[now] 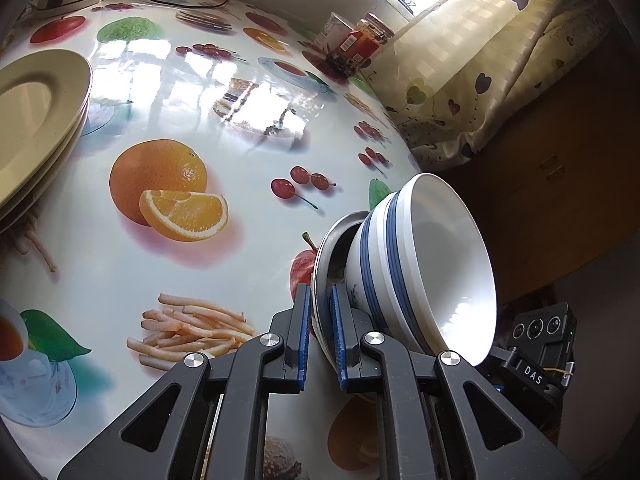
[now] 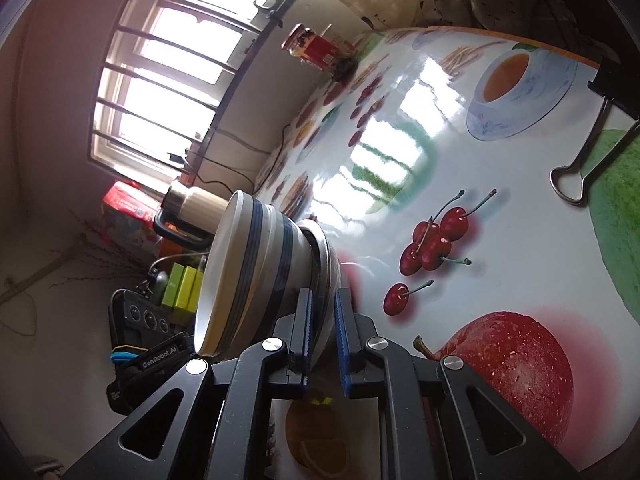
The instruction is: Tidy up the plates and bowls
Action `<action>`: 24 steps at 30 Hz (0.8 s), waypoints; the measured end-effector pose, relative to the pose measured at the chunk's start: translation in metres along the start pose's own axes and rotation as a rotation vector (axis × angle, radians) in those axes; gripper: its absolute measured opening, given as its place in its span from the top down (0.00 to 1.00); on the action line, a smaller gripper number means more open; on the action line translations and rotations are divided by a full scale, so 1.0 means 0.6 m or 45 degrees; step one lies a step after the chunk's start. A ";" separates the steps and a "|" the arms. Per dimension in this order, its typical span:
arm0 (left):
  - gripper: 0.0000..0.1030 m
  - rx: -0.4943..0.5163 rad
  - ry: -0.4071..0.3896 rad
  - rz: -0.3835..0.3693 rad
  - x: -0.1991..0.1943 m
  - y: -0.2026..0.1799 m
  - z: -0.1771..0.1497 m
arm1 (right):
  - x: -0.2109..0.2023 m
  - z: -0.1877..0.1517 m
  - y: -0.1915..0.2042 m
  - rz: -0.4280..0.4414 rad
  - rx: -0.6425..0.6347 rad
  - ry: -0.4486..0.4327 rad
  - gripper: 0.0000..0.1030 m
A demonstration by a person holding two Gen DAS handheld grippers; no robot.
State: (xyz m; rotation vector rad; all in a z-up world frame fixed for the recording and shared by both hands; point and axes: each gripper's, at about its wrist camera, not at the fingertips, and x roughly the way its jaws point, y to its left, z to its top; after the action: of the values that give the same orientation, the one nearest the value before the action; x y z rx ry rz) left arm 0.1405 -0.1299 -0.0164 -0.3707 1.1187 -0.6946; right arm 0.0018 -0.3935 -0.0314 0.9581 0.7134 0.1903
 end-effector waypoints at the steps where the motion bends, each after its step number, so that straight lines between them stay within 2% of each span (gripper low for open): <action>1: 0.89 0.006 -0.001 0.003 0.000 -0.001 0.000 | 0.000 0.000 0.000 0.001 -0.004 0.000 0.89; 8: 0.89 -0.041 0.004 -0.057 0.003 0.013 0.003 | -0.001 0.000 -0.002 0.009 -0.004 -0.003 0.89; 14: 0.89 -0.058 0.005 -0.066 0.006 0.014 0.005 | 0.000 0.006 -0.015 0.028 0.044 -0.031 0.88; 24: 0.89 -0.022 -0.020 -0.051 0.002 0.008 0.006 | 0.000 0.007 -0.003 0.019 -0.016 -0.037 0.89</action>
State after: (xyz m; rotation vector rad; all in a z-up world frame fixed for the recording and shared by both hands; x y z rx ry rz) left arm 0.1454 -0.1274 -0.0186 -0.4139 1.1052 -0.7164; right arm 0.0043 -0.3975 -0.0316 0.9524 0.6779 0.1934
